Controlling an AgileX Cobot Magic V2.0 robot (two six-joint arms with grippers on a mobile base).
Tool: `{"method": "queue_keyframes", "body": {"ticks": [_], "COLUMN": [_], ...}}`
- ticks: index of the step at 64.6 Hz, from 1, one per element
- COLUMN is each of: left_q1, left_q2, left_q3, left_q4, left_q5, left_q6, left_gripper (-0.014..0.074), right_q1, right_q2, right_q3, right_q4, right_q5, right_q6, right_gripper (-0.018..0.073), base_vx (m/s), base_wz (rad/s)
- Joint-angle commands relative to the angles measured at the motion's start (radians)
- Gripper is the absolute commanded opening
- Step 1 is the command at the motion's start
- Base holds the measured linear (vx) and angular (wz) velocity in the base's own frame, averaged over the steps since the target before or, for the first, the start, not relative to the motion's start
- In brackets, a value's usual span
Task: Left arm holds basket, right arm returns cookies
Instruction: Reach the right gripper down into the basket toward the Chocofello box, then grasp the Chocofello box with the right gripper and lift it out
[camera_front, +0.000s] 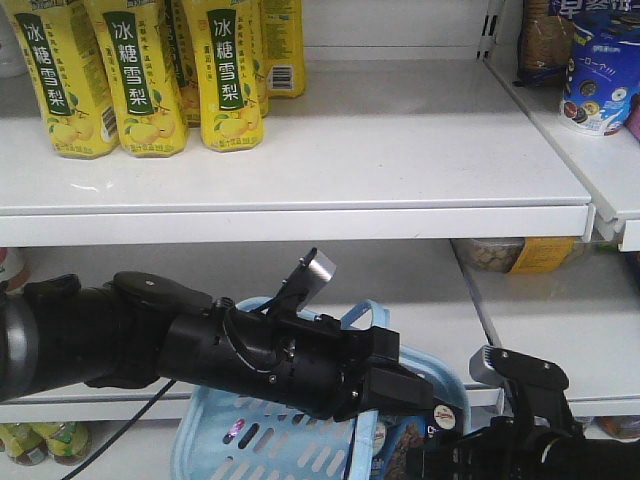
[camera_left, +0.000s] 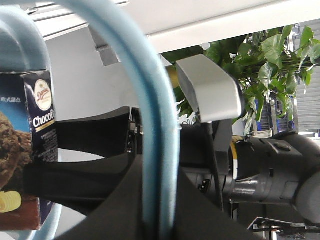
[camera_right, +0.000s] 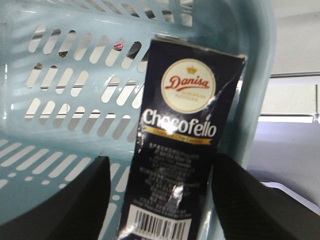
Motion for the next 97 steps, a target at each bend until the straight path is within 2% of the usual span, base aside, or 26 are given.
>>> {"method": "queue_keyframes", "body": {"ticks": [1, 23, 46, 76, 97], "left_q1": [0.001, 0.001, 0.001, 0.001, 0.001], "left_q2": [-0.054, -0.054, -0.054, -0.054, -0.054], "left_q3": [-0.025, -0.025, -0.025, -0.025, -0.025], "left_q4": [-0.095, -0.095, -0.095, -0.095, -0.095], "left_q5": [0.036, 0.036, 0.036, 0.036, 0.036], "left_q6": [0.016, 0.016, 0.016, 0.016, 0.016], "left_gripper": [-0.0006, -0.0006, -0.0006, -0.0006, -0.0006], "right_q1": [0.001, 0.001, 0.001, 0.001, 0.0], "right_q2": [0.0, 0.105, 0.201, 0.202, 0.177], "right_q3": [-0.034, -0.124, -0.134, -0.134, -0.126], "right_q4": [0.009, 0.01, 0.065, 0.065, 0.066], "right_q5": [-0.044, -0.009, -0.019, -0.026, -0.02], "right_q6": [-0.015, -0.035, -0.035, -0.038, -0.028], "right_gripper": [0.044, 0.044, 0.0428, 0.0258, 0.0245], "base_vx": [0.0, 0.0, 0.0, 0.0, 0.0], "base_wz": [0.0, 0.0, 0.0, 0.0, 0.0]}}
